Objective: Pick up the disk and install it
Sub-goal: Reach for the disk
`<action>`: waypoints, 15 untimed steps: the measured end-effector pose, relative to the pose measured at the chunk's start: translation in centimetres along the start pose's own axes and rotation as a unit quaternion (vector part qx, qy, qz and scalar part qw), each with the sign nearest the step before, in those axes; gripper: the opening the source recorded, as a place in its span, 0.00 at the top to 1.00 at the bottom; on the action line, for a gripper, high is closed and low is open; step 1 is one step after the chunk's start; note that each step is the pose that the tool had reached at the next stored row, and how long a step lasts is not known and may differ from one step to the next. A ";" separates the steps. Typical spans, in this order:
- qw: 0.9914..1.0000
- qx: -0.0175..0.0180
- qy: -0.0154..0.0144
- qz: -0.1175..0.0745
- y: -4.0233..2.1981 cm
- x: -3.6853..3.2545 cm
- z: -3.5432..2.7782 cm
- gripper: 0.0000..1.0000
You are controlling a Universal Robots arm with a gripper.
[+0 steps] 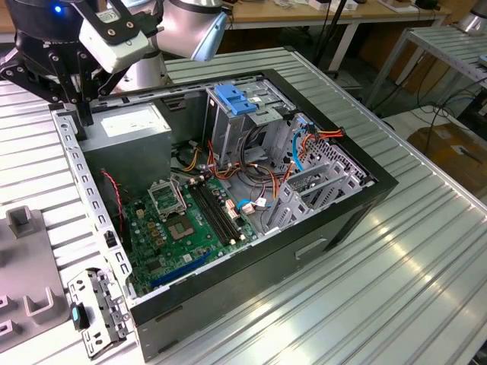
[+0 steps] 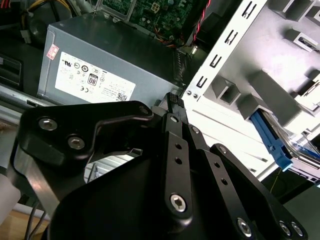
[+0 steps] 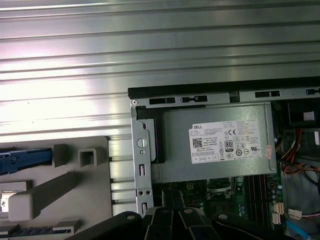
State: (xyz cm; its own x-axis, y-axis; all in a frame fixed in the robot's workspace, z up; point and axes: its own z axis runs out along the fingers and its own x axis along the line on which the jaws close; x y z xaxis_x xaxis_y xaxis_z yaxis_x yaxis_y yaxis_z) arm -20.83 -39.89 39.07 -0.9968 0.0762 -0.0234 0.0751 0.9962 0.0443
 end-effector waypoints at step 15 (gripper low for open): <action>1.000 0.000 0.000 0.000 -0.17 2.22 -0.02 0.89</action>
State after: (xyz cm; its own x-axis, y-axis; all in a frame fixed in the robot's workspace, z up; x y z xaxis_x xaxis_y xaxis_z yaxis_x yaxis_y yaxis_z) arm -23.05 -39.89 39.03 -0.9968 0.0762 -0.0234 0.0751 0.9962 0.0442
